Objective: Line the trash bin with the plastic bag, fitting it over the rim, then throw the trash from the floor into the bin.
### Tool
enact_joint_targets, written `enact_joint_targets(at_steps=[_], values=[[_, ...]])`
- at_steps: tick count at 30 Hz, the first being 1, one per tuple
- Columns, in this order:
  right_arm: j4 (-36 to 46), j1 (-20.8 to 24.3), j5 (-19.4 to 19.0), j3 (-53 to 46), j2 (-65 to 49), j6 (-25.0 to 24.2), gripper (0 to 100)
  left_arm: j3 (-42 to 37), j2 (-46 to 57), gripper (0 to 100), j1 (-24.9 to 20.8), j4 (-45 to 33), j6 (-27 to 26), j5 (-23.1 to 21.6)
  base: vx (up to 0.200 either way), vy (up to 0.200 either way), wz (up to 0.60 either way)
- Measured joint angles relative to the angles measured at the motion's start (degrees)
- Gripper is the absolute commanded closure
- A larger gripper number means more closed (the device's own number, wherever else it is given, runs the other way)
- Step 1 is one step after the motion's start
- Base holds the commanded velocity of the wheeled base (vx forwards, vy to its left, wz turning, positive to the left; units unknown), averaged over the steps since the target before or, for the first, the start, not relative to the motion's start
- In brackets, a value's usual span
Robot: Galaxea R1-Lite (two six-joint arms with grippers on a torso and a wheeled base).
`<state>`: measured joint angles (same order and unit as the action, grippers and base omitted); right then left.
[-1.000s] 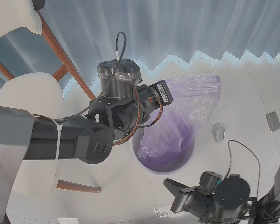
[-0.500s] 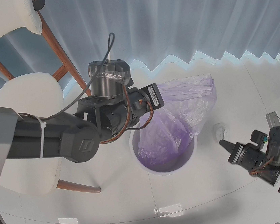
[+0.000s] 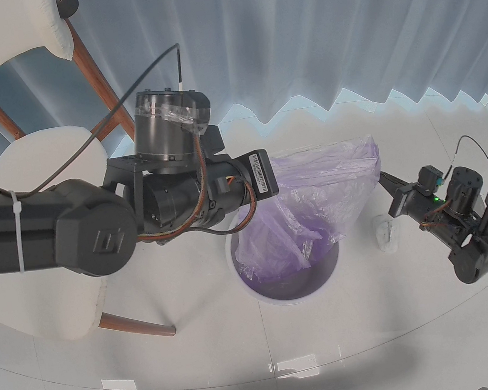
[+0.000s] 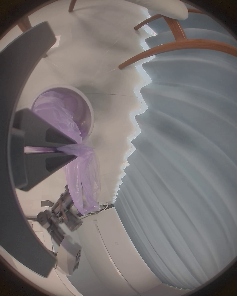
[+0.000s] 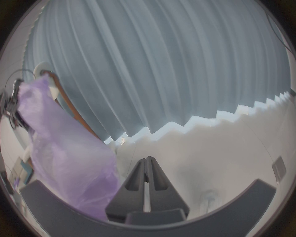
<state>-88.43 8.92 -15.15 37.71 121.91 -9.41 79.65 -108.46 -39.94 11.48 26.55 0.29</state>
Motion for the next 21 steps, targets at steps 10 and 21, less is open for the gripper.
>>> enact_joint_targets(at_steps=[10,21], values=[[-0.48,9.92,-3.47,17.49,11.62,7.47,100,-0.16,2.06,100,-0.79,-2.71,0.0,-1.24,0.0,0.0,0.0],[-0.52,22.03,1.41,17.14,18.77,9.44,100,-0.63,2.21,100,-1.24,-2.97,0.11,-1.11,0.0,0.0,0.0]])
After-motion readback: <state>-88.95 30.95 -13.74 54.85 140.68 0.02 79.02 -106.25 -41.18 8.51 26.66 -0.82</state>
